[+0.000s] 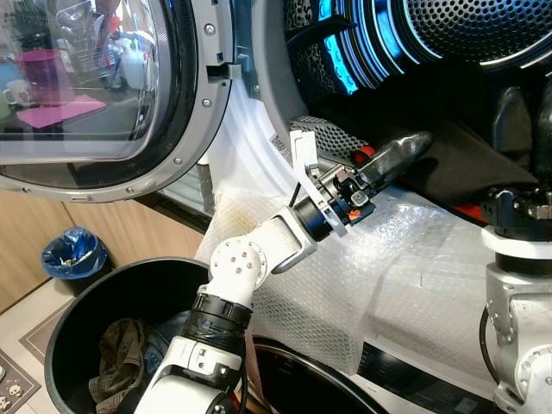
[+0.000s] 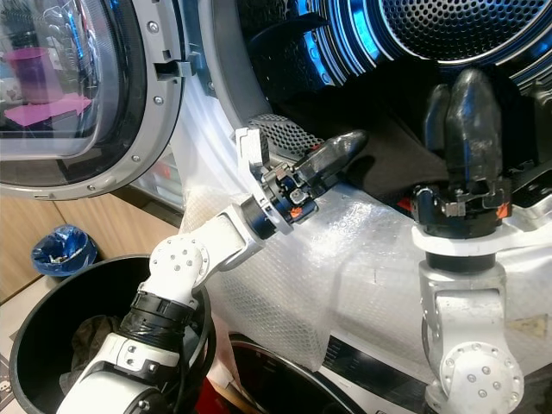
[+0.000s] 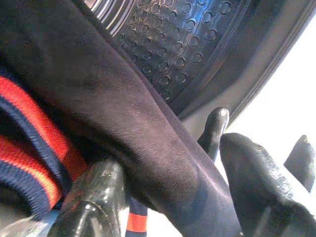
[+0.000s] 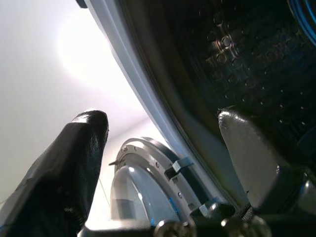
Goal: Clothes washing
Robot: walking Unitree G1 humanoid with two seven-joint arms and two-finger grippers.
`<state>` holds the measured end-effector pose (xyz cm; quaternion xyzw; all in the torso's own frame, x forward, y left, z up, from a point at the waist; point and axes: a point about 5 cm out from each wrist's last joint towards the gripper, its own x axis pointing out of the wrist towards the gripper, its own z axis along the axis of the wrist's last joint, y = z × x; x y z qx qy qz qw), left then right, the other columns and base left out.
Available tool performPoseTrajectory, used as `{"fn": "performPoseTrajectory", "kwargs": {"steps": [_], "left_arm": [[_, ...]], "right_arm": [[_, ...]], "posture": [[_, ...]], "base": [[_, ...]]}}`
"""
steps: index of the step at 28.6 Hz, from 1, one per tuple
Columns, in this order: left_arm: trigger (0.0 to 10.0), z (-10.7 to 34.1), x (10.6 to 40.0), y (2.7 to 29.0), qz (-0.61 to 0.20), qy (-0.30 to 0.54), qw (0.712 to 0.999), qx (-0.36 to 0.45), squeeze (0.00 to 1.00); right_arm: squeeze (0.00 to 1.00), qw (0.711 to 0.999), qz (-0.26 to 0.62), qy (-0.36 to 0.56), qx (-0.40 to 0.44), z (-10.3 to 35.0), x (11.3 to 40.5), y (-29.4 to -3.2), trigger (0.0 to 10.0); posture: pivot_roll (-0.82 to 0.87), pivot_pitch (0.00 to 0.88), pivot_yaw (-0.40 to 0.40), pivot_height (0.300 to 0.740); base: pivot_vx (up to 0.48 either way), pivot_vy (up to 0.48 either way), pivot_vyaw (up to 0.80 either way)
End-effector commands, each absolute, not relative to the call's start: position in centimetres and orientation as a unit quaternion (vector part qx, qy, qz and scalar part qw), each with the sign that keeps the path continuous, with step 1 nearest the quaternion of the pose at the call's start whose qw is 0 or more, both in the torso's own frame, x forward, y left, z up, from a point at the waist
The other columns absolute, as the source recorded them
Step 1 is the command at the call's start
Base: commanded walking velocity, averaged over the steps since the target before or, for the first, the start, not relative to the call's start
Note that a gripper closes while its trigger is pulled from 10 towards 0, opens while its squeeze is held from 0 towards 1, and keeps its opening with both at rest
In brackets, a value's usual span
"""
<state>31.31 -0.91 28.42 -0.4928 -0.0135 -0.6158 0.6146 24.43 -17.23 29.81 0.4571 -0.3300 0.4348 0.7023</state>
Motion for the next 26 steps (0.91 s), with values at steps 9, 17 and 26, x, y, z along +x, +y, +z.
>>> {"fn": "performPoseTrajectory", "kwargs": {"steps": [9,17,26], "left_arm": [[0.0,30.8,29.2,-3.9,-0.658,-0.029,0.554,-0.508,0.00],[0.0,31.1,29.1,-3.7,-0.659,-0.036,0.556,-0.506,0.00],[0.0,31.1,29.1,-3.4,-0.657,-0.040,0.559,-0.505,0.00]], "right_arm": [[0.00,0.706,0.454,-0.318,0.441,29.7,24.0,-15.9,10.0],[0.00,0.723,0.464,-0.288,0.423,29.0,24.1,-14.7,10.0],[0.00,0.744,0.467,-0.258,0.401,27.9,24.5,-13.9,10.0]], "posture": [[-0.06,0.046,-0.012,0.740],[-0.05,0.050,-0.017,0.740],[-0.04,0.050,-0.019,0.740]], "base": [[0.000,0.000,0.00],[0.000,0.000,0.00],[0.000,0.000,0.00]]}}
